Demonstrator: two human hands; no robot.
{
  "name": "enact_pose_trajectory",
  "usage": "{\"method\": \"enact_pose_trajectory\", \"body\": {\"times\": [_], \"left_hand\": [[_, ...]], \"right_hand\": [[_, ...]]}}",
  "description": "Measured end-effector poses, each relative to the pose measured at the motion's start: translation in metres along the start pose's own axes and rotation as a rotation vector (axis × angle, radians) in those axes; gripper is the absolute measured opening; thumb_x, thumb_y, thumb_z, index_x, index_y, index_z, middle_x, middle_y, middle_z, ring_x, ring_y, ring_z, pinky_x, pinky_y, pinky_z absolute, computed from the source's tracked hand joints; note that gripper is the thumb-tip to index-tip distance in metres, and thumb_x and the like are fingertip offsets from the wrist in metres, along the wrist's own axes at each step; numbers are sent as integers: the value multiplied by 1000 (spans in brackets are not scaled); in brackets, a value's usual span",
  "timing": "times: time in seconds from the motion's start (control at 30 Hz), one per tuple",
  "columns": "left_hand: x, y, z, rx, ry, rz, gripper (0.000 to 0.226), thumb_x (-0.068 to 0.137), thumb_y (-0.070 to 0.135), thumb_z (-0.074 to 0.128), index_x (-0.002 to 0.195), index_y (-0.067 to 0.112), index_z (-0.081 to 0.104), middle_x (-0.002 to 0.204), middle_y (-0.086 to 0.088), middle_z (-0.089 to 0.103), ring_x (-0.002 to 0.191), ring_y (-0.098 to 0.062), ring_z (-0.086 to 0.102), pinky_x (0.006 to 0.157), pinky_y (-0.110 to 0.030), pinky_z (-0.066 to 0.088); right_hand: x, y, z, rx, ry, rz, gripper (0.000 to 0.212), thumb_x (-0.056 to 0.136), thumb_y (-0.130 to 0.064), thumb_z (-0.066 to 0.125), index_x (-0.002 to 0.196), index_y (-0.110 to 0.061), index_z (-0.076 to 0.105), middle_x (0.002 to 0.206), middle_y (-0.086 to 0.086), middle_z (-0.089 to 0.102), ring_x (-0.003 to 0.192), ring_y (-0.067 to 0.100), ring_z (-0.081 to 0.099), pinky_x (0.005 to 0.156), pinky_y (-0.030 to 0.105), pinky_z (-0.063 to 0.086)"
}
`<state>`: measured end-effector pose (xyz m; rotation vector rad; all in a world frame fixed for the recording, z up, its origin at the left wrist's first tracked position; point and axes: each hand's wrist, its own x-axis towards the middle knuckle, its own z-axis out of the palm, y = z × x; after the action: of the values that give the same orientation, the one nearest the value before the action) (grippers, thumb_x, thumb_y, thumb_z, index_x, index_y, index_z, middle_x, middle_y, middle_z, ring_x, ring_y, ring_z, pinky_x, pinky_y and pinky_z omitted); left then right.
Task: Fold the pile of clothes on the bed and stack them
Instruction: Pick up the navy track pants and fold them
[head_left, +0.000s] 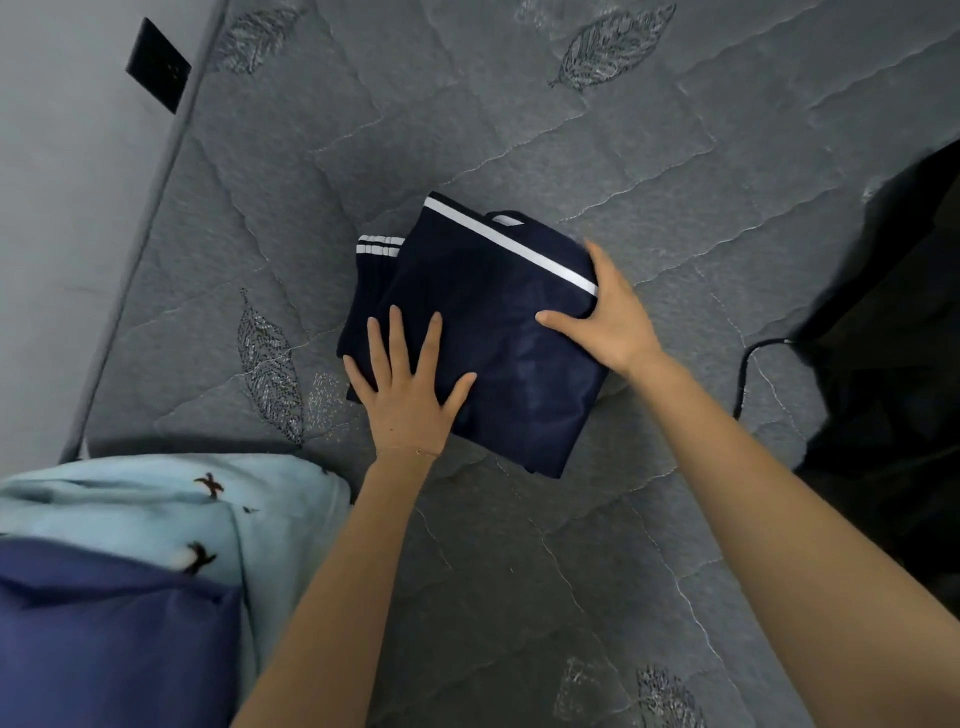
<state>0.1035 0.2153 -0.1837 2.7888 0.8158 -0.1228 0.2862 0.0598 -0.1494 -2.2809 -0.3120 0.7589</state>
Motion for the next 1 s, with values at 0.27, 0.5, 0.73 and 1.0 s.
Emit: {"method": "enact_pose_trajectory", "body": {"times": [0.27,0.5,0.73,1.0], "left_hand": [[-33,12,-9,-673,85,-789,109,74,55,72,149,1,15,155,-20,20,144,-33,16,117,-52,15],[-86,35,-17,-935,-203,-430,42,89,33,66,126,27,47,128,4,50,124,-14,45,110,-38,35],[-109,23,-28,-1155,-332,-667,39,84,25,72,112,9,50,107,0,62,92,-7,62,69,-11,52],[-105,30,-54,-1146,-673,-380,61,82,41,71,135,25,48,127,8,60,114,-8,58,101,-32,46]], "right_hand": [[-73,15,3,629,25,254,47,72,-13,83,111,-18,57,106,-5,68,93,8,67,80,26,55],[-200,61,24,844,-29,494,40,76,-2,76,102,-27,60,97,-11,70,81,0,69,65,14,54],[-224,70,26,527,162,454,70,64,-41,87,118,-30,44,118,-12,52,108,3,54,92,24,45],[-222,47,29,994,-101,532,49,79,-31,77,123,-25,56,115,-1,69,104,17,67,93,36,52]]}}
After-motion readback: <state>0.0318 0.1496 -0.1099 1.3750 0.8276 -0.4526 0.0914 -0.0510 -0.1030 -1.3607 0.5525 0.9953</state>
